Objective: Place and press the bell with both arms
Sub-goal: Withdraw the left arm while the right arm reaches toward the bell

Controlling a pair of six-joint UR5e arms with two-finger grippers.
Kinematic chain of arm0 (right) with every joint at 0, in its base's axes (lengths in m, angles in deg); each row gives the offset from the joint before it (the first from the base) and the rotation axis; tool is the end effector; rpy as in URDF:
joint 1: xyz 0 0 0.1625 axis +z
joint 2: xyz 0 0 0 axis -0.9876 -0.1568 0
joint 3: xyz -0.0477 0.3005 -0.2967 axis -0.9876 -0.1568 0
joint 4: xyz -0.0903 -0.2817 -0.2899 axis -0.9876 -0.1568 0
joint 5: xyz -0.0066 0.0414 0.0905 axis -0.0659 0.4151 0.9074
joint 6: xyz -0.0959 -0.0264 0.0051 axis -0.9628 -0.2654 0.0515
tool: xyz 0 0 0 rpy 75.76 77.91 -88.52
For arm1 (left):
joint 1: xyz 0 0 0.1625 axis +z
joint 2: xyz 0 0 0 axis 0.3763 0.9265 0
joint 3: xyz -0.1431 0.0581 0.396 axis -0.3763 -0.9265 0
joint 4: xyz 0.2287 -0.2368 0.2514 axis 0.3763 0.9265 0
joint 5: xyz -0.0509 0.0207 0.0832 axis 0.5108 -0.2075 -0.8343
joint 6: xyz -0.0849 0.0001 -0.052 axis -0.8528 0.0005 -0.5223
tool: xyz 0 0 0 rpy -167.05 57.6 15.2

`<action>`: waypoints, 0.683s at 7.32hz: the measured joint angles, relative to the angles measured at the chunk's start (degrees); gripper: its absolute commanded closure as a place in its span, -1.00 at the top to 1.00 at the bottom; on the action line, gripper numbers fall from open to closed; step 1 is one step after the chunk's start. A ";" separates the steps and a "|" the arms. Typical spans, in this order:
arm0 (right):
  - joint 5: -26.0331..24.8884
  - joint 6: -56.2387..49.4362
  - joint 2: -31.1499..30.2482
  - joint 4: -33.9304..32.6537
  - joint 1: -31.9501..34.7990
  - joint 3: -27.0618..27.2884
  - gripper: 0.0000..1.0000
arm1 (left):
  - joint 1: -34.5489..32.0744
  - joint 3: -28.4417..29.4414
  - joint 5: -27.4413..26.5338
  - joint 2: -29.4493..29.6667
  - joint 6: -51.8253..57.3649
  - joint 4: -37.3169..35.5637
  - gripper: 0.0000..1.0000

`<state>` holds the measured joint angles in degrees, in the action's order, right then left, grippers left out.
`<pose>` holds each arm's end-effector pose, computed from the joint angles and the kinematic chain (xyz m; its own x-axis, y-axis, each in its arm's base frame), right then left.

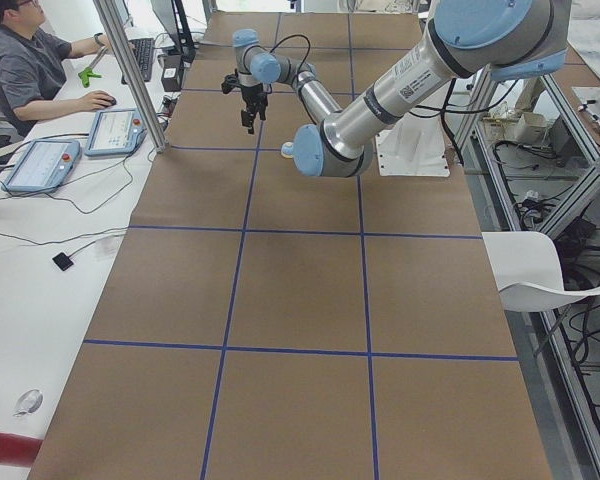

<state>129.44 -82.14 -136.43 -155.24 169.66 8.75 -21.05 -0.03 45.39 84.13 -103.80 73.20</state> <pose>0.0500 -0.4879 0.6019 0.6803 -0.2520 0.6882 0.0834 0.9595 0.2689 0.5166 -0.6057 0.1009 0.6930 0.3674 -0.6203 -0.2644 0.9300 0.2555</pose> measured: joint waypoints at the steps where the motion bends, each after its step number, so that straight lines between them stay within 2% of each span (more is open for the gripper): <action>1: 2.58 0.00 0.56 0.28 0.00 0.49 1.00 | -2.84 -3.80 0.02 -1.51 3.45 -2.93 1.00; 3: 4.44 2.69 1.74 1.36 -0.87 2.38 1.00 | -8.93 -15.14 -0.15 -11.49 13.72 -5.24 1.00; 5: 4.73 13.20 3.75 1.38 -6.43 7.52 1.00 | -15.03 -27.34 0.44 -25.99 17.65 -5.64 1.00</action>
<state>134.17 -68.95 -132.68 -153.86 163.23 16.28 -36.08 -27.37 45.83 58.14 -86.15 67.56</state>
